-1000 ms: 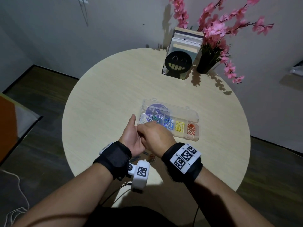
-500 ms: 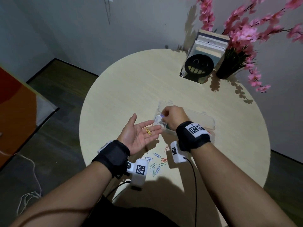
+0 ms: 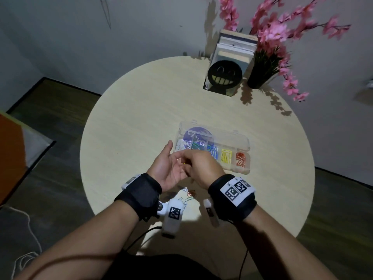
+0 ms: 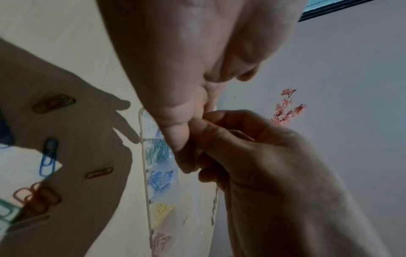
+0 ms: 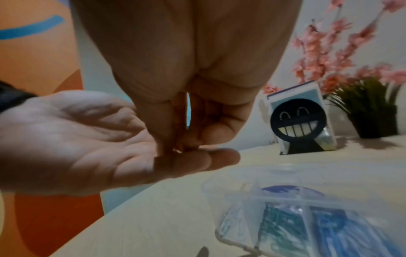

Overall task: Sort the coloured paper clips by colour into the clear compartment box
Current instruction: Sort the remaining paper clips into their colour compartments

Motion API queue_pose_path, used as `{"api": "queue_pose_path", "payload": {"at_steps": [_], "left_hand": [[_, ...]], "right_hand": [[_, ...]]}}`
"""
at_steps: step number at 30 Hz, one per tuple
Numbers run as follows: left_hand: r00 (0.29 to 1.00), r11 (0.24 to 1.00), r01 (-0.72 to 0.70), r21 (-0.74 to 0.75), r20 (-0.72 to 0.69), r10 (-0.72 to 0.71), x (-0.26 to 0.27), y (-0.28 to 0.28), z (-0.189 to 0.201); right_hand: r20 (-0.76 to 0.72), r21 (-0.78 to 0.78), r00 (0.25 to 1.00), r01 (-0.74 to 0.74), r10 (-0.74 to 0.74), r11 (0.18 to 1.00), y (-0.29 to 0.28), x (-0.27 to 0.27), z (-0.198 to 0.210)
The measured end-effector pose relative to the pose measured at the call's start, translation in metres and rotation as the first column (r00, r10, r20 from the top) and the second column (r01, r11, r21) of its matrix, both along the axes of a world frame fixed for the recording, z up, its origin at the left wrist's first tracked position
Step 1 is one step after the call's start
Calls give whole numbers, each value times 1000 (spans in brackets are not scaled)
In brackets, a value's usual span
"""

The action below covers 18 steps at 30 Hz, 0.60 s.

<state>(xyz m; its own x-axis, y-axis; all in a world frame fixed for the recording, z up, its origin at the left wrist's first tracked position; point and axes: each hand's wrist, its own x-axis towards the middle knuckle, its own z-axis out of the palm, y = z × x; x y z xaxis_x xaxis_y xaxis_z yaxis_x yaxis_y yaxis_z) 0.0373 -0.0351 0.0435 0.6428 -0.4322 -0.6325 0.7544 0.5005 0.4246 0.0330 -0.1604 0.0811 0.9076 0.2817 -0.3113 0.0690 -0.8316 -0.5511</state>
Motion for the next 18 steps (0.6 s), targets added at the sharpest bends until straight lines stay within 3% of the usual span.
{"api": "queue_pose_path", "payload": {"at_steps": [4,8,13,16,17,18], "left_hand": [[1000,997,11,74,24,-13,3,-4,1],[998,990,7,138,57,-15,8,-2,2],[997,959,4,284,67,-24,6,6,-8],[993,883,26,468,89,-76,-3,18,-17],[984,820,53,570,109,-139,-4,25,-24],[954,696,98,712,130,-268,-5,34,-34]], "right_hand": [[34,13,970,239,-240,971,-35,13,-5],[32,-127,880,474,-474,871,-83,36,-22],[-33,-201,880,458,-474,866,-101,39,-39],[53,-148,895,446,-443,883,-91,23,-41],[33,-109,912,410,-409,906,-83,14,-42],[-21,-82,931,362,-365,929,-75,5,-46]]}}
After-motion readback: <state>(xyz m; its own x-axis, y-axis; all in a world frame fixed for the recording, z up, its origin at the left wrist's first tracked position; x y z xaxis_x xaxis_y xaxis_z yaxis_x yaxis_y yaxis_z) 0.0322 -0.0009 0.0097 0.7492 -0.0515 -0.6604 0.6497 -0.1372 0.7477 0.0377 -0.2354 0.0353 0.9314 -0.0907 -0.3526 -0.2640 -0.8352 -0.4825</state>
